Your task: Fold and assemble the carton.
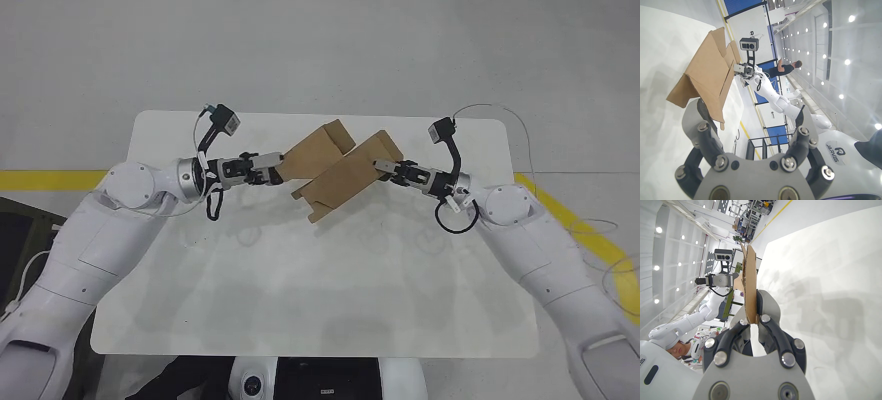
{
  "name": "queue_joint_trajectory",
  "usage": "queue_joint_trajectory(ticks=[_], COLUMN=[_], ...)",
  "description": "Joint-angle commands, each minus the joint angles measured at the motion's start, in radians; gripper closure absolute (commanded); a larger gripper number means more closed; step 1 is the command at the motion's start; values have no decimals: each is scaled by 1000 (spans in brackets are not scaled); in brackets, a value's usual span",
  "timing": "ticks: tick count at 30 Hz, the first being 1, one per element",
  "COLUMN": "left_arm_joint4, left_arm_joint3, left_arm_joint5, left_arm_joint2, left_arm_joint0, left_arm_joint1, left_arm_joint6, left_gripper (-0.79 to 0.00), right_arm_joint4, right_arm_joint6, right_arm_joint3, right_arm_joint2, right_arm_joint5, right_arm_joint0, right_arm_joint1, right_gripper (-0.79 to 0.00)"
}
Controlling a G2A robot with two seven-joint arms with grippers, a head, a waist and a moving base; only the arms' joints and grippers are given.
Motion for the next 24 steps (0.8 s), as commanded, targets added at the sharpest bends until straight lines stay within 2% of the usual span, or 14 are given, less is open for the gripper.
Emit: queue_joint_trajectory(ticks=[1, 9, 12, 13, 24], left_arm_joint4=[3, -13, -16, -16, 14], left_arm_joint3=[4, 26, 40, 45, 77], left_arm_joint5=[1, 10, 12, 12, 30], left_arm_joint2=[4, 25, 28, 28, 29], left_arm_joint0=[1, 7, 8, 8, 15], left_arm_joint1=[-6, -33, -42, -45, -66], left_arm_joint6=[10, 25, 25, 24, -3], left_gripper=[-785, -785, -449, -382, -339], right_arm_joint4=[-5, -26, -29, -31, -49], right_arm_joint6=[0, -2, -1, -1, 10], right_arm_joint3=[-3, -14, -17, -17, -18], right_arm_joint2=[6, 34, 43, 47, 71], right_arm_joint5=[1, 10, 12, 11, 15], right_arm_joint0=[-3, -19, -25, -26, -41], right_arm_joint1=[-1, -6, -9, -9, -20], right_gripper=[0, 0, 0, 0, 0])
